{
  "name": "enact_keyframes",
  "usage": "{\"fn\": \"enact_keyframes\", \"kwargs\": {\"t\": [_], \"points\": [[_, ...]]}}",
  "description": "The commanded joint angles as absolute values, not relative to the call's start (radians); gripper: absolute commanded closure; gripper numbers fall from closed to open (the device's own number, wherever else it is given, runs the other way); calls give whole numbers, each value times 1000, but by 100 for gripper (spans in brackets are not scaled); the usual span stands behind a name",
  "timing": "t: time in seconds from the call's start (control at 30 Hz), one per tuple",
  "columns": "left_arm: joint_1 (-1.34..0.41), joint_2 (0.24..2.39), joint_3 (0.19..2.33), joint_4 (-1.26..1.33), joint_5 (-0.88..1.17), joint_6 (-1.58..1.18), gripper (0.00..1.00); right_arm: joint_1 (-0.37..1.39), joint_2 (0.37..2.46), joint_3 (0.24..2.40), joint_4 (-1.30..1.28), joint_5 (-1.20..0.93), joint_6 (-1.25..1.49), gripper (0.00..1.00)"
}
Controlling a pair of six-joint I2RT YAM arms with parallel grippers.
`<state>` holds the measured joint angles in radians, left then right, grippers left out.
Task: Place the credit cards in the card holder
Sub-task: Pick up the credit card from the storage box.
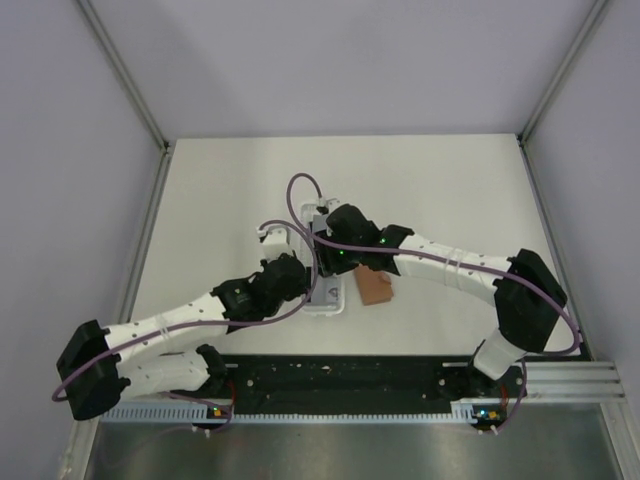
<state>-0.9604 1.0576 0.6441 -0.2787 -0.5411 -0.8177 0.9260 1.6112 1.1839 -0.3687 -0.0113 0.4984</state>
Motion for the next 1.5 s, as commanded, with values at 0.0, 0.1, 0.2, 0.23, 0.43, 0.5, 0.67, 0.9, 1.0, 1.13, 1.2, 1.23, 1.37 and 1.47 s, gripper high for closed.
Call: {"fn": "enact_keyframes", "kwargs": {"t": [0.0,0.1,0.2,0.23,0.43,0.5,0.67,0.9,1.0,1.13,1.2,1.23,1.37,1.47], "points": [[-966,1057,698,-255,-584,-838,100,943,1640,1244,-414,51,526,53],[-966,1057,703,-256,-591,-838,100,945,1657,1252,-426,51,529,53],[-968,1054,701,-256,-594,-841,100,945,1669,1258,-428,38,531,52],[-968,1051,701,-256,-595,-844,100,943,1672,1256,-429,35,532,52],[-966,1035,692,-256,-604,-857,100,943,1698,1269,-428,14,548,52],[-966,1028,686,-253,-607,-865,100,943,1707,1270,-425,3,554,52],[-966,1003,672,-247,-621,-870,100,943,1720,1267,-408,-35,566,56],[-966,996,669,-250,-632,-871,100,945,1718,1250,-388,-63,578,67],[-966,997,666,-253,-638,-876,100,943,1701,1224,-361,-75,583,72],[-966,999,663,-259,-647,-884,100,943,1681,1195,-324,-97,589,75],[-966,999,660,-259,-652,-884,100,945,1677,1186,-308,-109,591,76],[-966,1000,661,-261,-653,-885,100,945,1674,1184,-301,-120,589,77],[-966,999,658,-262,-664,-887,100,942,1666,1163,-267,-153,591,80],[-966,997,655,-262,-667,-891,100,942,1657,1140,-224,-187,597,82]]}}
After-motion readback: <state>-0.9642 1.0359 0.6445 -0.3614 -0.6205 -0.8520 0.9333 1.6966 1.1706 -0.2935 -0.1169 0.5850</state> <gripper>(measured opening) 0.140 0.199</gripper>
